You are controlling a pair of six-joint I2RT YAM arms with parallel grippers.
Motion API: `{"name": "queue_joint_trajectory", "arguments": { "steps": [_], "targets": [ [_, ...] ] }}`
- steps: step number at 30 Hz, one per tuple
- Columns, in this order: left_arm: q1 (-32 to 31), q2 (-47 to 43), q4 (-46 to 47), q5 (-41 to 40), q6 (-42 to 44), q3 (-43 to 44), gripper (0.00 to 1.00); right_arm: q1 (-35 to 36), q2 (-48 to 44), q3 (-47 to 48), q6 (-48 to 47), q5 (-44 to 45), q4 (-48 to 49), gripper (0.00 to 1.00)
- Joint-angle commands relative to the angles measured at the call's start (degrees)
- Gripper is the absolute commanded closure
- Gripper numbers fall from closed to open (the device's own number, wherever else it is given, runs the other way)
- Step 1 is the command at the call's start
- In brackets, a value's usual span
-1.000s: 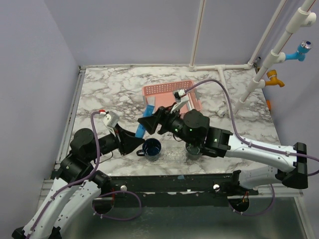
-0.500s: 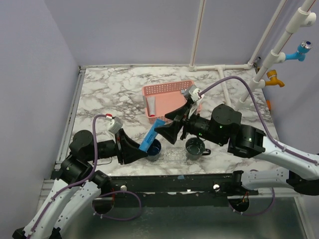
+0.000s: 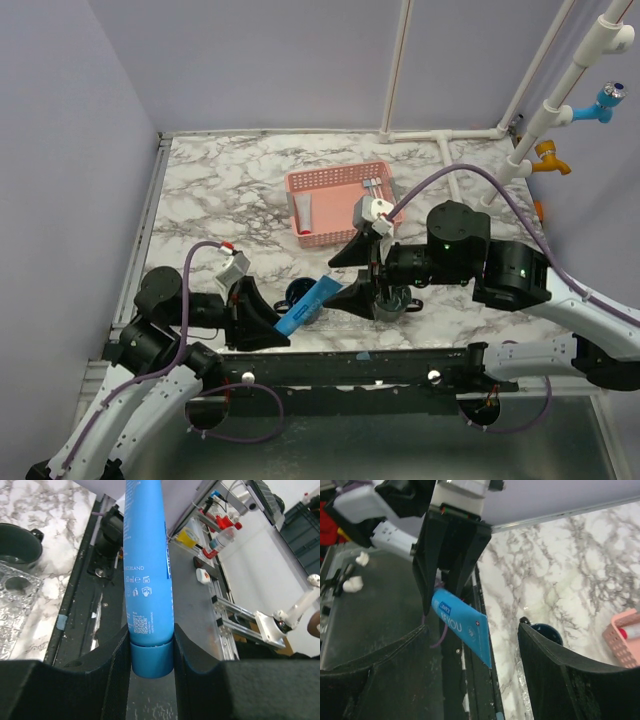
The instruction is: Prepare toiletry sets of a toothbrush and toothpaste on the tray
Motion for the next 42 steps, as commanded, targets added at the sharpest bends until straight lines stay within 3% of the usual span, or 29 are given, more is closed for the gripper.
{"name": "queue_joint_trajectory", "arguments": {
  "steps": [1, 9, 15, 22, 27, 30, 34, 36, 39, 42],
  "targets": [
    [-0.07, -1.92, 0.44, 6.82, 0.39, 1.79, 1.0, -0.08, 0.58, 0.55, -2.26, -12.23, -3.54, 0.27],
    [-0.09, -3.64, -1.28, 8.25, 1.1, 2.12, 1.0, -0.12, 0.65, -3.61, 2.12, -21.86, 4.75, 0.34],
    [-0.1, -3.62, -1.28, 8.58, 1.24, 2.24, 1.0, -0.12, 3.48, -3.99, 3.89, -23.9, 7.02, 0.46],
    [-0.07, -3.81, -2.77, 8.6, 2.39, 2.9, 1.0, -0.09, 4.22, -4.02, 4.84, -24.9, 8.28, 0.64],
    [-0.08, -3.96, -2.77, 8.31, 2.67, 2.9, 1.0, -0.1, 4.61, -3.79, 5.0, -25.23, 7.88, 0.83],
    [-0.08, -4.01, -2.77, 7.88, 2.82, 2.9, 1.0, -0.07, 4.89, -3.88, 4.94, -25.59, 7.56, 1.0],
    [-0.09, -3.55, -2.53, 6.56, 3.15, 2.81, 1.0, -0.11, 4.9, -4.24, 5.24, -25.37, 7.62, 1.0],
    [-0.08, -3.11, -2.61, 5.61, 3.34, 2.72, 0.91, -0.06, 4.7, -4.34, 5.34, -24.21, 7.54, 1.0],
    [-0.09, -2.44, -2.64, 4.42, 3.69, 2.7, 0.66, -0.07, 3.96, -4.04, 5.33, -21.72, 6.68, 1.0],
    [-0.09, -1.84, -2.69, 3.24, 4.25, 2.81, 0.52, -0.08, 3.6, -2.88, 4.68, -18.41, 4.08, 1.0]
  ]
}}
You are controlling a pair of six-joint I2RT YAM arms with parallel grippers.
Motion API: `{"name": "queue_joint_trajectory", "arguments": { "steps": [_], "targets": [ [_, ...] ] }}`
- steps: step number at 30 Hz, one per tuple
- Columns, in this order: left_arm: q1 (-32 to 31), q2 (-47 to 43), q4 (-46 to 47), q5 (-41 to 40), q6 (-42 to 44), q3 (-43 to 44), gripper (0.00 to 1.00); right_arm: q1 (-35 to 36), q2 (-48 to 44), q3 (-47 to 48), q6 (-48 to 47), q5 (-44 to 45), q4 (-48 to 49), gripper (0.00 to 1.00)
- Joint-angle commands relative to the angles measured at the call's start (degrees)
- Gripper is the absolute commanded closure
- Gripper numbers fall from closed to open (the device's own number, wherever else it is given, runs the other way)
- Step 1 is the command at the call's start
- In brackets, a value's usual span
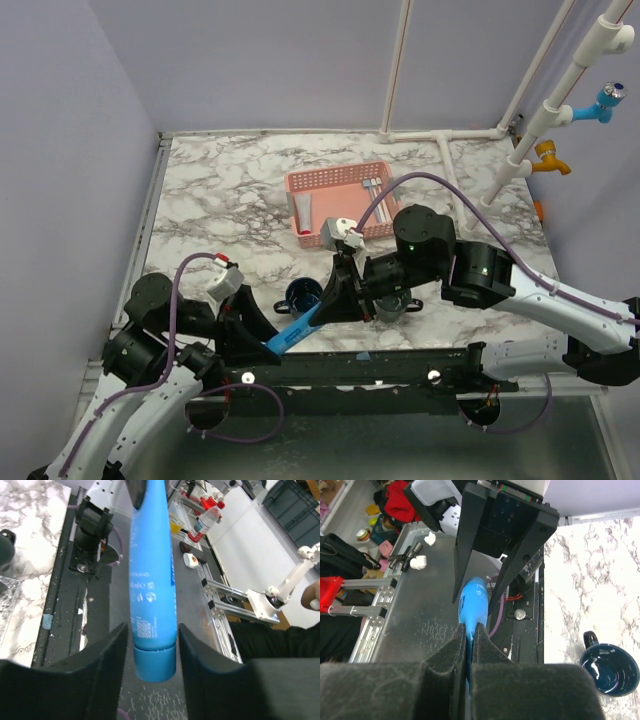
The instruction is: Prepare toiletry sets of a toothbrush and toothpaste on the tray
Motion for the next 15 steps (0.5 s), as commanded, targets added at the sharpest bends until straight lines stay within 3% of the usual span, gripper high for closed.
{"name": "queue_joint_trajectory", "arguments": {
  "steps": [1, 5, 10, 15],
  "targets": [
    [0.03, 1.66, 0.79, -4.29, 1.92, 1.22, 0.47, 0.0, -0.81, 1.2, -0.21, 4.21, -3.59, 1.0],
    [0.07, 2.53, -1.68, -10.56, 4.61, 2.55, 0.34, 0.01, -0.62, 3.09, -1.19, 7.08, -8.69, 1.0],
    [0.09, 2.2, -5.05, -23.18, 8.33, 5.61, 0.27, -0.07, -0.66, 5.39, -2.1, 13.68, -15.25, 1.0],
    [0.02, 1.07, -7.07, -34.41, 10.7, 7.07, 0.25, 0.0, 0.88, 8.41, -1.26, 26.31, -23.42, 1.0]
  ]
}}
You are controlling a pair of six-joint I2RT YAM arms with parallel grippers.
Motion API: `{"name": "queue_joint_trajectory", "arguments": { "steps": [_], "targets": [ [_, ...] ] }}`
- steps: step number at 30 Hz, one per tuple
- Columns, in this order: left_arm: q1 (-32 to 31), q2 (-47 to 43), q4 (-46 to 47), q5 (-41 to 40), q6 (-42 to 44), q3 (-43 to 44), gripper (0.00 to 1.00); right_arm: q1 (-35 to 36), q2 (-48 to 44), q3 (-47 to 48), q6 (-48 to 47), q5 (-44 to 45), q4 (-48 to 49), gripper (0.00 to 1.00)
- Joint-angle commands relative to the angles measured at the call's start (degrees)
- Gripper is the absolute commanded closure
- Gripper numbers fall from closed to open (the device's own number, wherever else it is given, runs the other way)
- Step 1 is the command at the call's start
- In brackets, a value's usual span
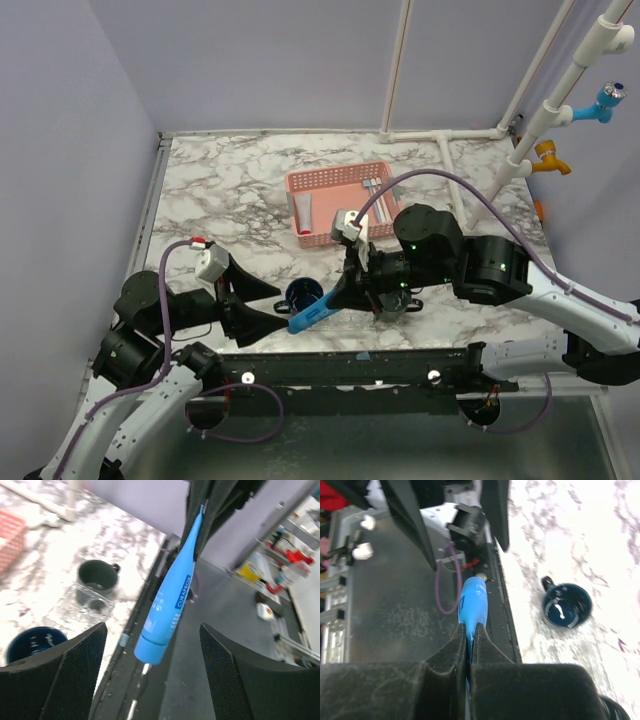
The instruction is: Prepare toiletry sets of a toothbrush and toothpaste on the tray
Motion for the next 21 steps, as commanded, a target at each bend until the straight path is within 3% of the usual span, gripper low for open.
{"name": "queue_joint_trajectory", "arguments": {
  "steps": [1, 11, 21],
  "targets": [
    [0.03, -1.43, -3.33, -14.95, 4.36, 2.14, 0.23, -0.04, 1.35, 4.06, 0.44, 14.96, -9.16, 1.0],
    [0.04, -2.37, -6.13, -23.29, 8.03, 2.02, 0.17, -0.03, 6.19, 6.88, 6.42, 31.32, -16.11, 1.0],
    [0.02, -4.87, -6.51, -27.09, 9.27, -0.3, 0.09, -0.19, 13.09, 9.02, 12.12, 38.2, -20.66, 1.0]
  ]
}}
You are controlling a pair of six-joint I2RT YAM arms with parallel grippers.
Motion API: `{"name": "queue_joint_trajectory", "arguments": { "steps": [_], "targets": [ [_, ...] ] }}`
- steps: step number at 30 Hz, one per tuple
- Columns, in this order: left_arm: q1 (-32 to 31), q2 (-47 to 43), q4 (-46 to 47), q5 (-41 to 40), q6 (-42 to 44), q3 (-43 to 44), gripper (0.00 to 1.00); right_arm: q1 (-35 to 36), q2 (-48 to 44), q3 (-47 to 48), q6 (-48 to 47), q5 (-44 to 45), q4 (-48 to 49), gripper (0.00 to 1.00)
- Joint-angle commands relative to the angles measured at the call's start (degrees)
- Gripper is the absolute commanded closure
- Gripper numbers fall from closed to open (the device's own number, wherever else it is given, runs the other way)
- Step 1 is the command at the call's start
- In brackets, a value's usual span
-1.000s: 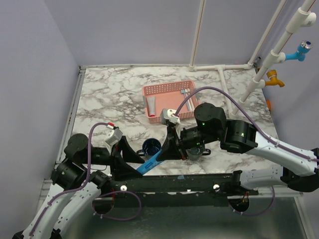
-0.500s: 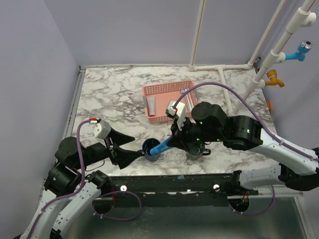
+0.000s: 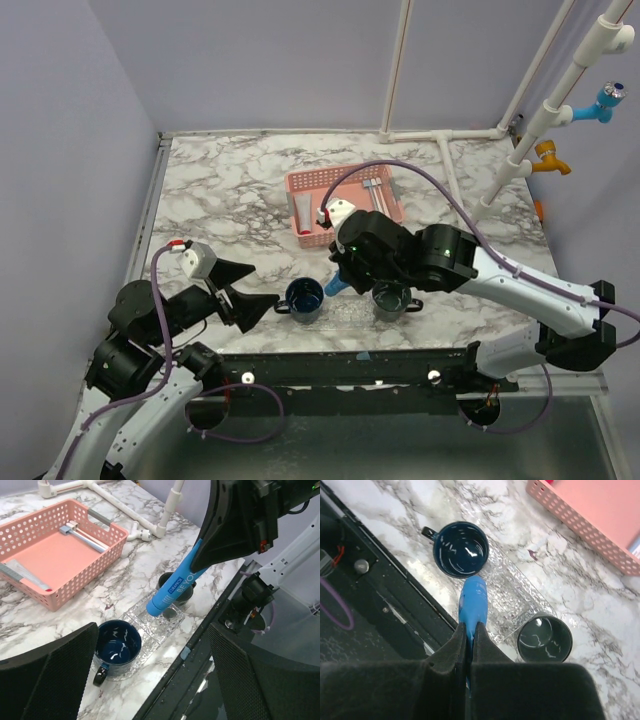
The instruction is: Prepare toiletry sets of a toothbrush and toothpaste on the tray
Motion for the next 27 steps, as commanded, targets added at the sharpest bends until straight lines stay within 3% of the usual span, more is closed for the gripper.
{"name": "queue_joint_trajectory", "arguments": {
  "steps": [1, 11, 27],
  "targets": [
    [0.03, -2.09, -0.58, -3.94, 1.66, -1.48, 0.08, -0.25, 2.73, 1.94, 4.26, 5.98, -3.11, 1.0],
    [0.02, -4.8, -0.04, -7.18, 0.66, -4.8, 0.02, -1.07, 7.33, 0.98, 6.71, 7.6, -2.97, 1.0],
    [0.03, -8.08, 0.76, -10.5, 0.21, -8.61, 0.01, -2.16, 9.83, -0.81, 8.16, 8.42, -3.85, 1.0]
  ]
}}
